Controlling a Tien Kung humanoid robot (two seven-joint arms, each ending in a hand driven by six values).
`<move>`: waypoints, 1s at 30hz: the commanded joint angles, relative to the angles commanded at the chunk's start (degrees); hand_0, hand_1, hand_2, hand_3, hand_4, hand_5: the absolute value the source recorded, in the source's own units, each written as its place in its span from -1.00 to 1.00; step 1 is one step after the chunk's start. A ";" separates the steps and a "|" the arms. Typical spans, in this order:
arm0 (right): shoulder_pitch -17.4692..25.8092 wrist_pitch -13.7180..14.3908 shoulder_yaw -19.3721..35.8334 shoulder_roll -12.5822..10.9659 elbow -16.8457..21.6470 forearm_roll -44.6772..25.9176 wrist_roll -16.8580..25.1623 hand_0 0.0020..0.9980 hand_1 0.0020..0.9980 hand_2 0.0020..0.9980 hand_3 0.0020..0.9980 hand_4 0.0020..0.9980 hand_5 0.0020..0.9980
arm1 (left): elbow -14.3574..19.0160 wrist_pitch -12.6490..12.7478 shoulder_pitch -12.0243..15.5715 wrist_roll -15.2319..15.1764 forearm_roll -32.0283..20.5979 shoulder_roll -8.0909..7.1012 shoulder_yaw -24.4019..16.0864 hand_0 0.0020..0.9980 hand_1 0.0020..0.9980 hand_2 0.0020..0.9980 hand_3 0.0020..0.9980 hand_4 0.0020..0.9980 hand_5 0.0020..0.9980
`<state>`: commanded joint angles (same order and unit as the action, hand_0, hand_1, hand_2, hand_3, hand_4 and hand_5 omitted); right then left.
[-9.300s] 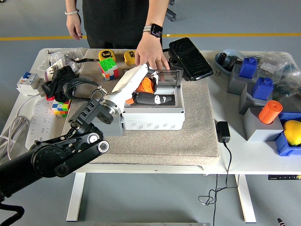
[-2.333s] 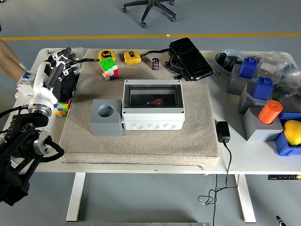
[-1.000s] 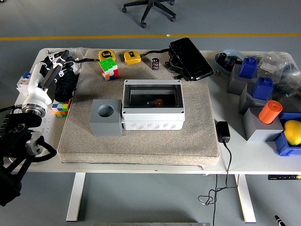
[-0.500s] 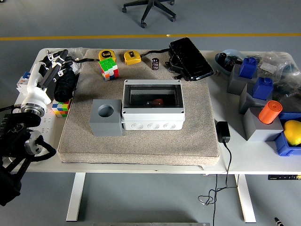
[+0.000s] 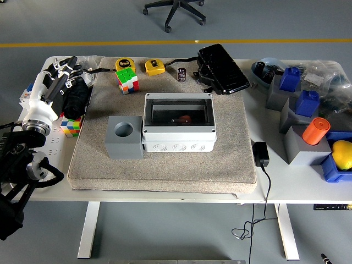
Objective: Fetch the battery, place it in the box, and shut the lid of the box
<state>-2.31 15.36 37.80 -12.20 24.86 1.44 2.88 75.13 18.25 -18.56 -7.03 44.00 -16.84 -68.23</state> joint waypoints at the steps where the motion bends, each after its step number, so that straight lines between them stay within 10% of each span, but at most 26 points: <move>1: -0.02 0.02 0.07 0.00 0.03 0.01 0.08 0.19 0.21 0.20 0.10 0.97 0.16 | -0.02 -0.02 -0.05 0.00 0.01 0.01 -0.04 0.22 0.33 0.22 0.28 0.93 0.01; 30: -0.14 0.05 0.32 -0.04 0.05 0.07 -0.24 0.18 0.21 0.20 0.11 0.98 0.16 | -0.19 -0.45 0.18 0.36 0.11 0.19 -1.19 0.23 0.33 0.21 0.28 0.93 0.01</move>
<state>-2.45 15.41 38.12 -12.24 24.90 1.51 2.64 74.94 17.80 -18.38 -6.67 44.12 -16.65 -69.43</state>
